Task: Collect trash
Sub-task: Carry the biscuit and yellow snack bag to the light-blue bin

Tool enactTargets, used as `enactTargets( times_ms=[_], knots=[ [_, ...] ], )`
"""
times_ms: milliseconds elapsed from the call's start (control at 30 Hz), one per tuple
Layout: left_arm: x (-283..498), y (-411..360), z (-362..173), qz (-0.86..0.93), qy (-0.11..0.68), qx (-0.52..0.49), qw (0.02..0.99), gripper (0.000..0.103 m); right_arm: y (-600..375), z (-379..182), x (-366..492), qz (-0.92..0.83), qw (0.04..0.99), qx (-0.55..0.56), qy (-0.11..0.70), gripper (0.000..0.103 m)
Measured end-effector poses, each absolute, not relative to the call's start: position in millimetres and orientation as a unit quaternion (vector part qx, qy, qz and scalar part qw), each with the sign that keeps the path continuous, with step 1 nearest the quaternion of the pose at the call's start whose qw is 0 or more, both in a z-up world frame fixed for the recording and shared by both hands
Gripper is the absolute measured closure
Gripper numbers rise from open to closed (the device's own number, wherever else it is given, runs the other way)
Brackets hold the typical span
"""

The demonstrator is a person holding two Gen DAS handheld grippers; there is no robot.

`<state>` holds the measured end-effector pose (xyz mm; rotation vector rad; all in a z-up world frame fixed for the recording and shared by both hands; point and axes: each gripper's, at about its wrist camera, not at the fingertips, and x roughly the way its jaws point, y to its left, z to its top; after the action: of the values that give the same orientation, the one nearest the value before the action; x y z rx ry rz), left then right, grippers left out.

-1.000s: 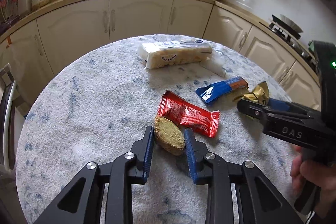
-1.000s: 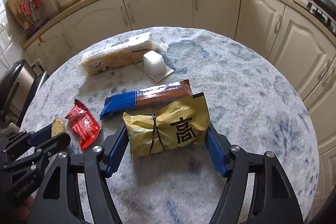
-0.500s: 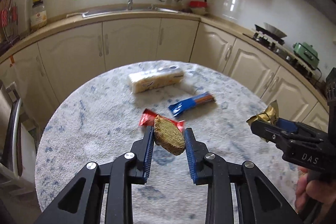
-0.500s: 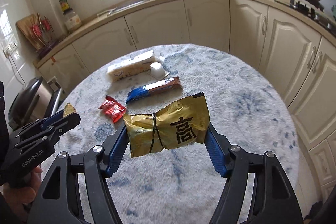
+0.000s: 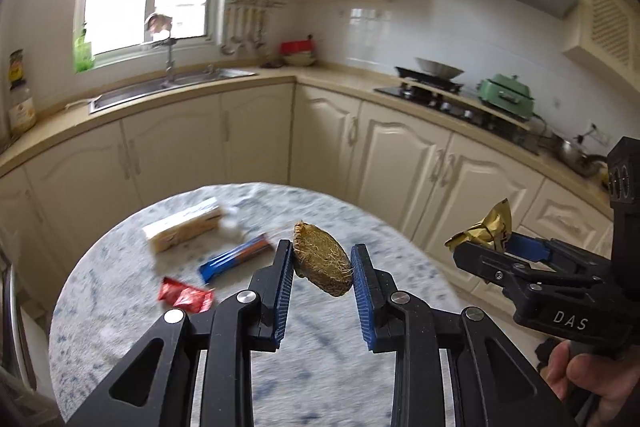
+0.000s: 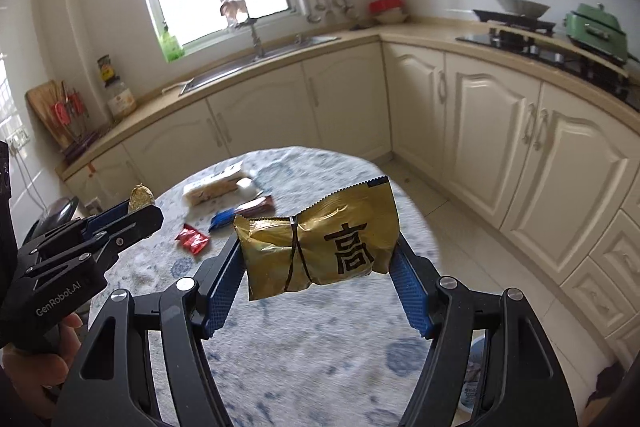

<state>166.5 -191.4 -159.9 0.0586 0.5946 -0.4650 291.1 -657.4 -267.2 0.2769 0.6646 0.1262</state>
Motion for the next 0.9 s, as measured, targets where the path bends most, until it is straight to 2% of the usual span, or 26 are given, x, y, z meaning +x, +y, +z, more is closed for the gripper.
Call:
enactTargets(
  times_ms=[200,367,633,900],
  knots=[
    [156,-257,-154,-0.299,0.285,0.049,0.909,0.078,-721,-260,254,0.001,0.939,0.155,0.306,0.033],
    [157,-321,-164,-0.359,0.303,0.062,0.881,0.078,-789,-276,221,-0.065,0.929,0.187,0.313,0.033],
    [166,-419,-202,-0.424,0.353,0.089,0.829,0.078,-885,-325,179,-0.158,0.894,0.235,0.346,0.033],
    [205,-507,-262,-0.445,0.432,0.117,0.775,0.078,-939,-388,171,-0.186,0.860,0.275,0.387,0.033]
  ],
)
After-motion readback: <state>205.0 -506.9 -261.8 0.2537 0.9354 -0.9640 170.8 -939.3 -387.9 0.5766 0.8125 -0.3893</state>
